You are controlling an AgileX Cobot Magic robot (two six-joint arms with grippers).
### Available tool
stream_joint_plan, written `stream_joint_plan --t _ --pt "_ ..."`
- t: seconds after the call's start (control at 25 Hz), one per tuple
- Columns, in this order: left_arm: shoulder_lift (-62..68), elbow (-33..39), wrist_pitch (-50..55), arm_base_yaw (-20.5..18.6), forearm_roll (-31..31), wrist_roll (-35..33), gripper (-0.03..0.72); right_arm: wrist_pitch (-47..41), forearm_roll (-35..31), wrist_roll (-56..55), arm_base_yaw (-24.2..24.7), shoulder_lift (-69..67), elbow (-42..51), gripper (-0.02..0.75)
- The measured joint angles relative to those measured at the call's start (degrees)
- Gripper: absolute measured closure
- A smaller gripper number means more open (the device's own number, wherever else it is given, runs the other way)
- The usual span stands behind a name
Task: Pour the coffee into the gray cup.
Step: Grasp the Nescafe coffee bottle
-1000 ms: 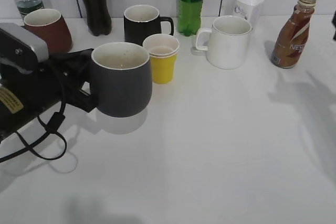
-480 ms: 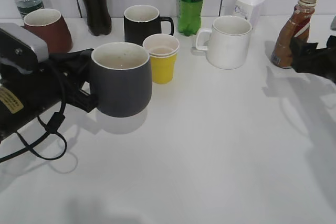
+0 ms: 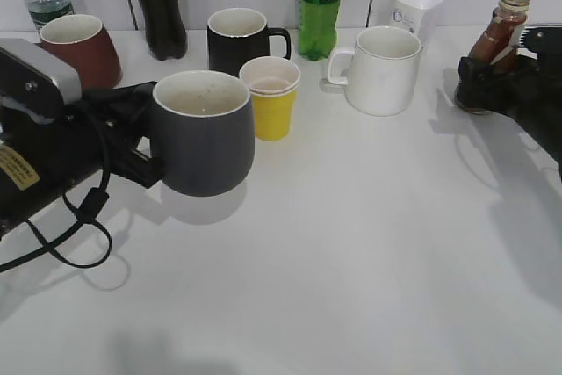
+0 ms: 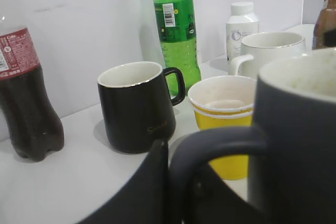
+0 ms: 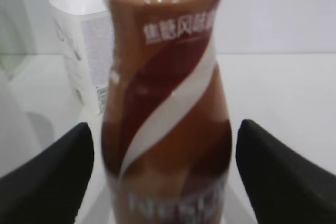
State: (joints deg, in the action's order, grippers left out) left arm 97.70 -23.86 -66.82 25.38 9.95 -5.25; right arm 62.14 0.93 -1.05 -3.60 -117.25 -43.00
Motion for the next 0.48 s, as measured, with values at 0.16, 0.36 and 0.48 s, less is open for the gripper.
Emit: stream_joint_plan --t 0.16,0.36,0.48 --pt "0.00 0.00 0.00 0.00 0.00 0.00 0.647 -0.05 -0.44 -0.04 0.00 -3.98 -4.77 0.075" --pt "0.00 0.00 0.00 0.00 0.00 0.05 0.647 -0.05 -0.63 -0.04 0.00 -7.92 -9.19 0.083" --pt "0.00 0.00 0.00 0.00 0.00 0.05 0.647 -0.11 -0.63 -0.06 0.00 -9.68 -11.08 0.126"
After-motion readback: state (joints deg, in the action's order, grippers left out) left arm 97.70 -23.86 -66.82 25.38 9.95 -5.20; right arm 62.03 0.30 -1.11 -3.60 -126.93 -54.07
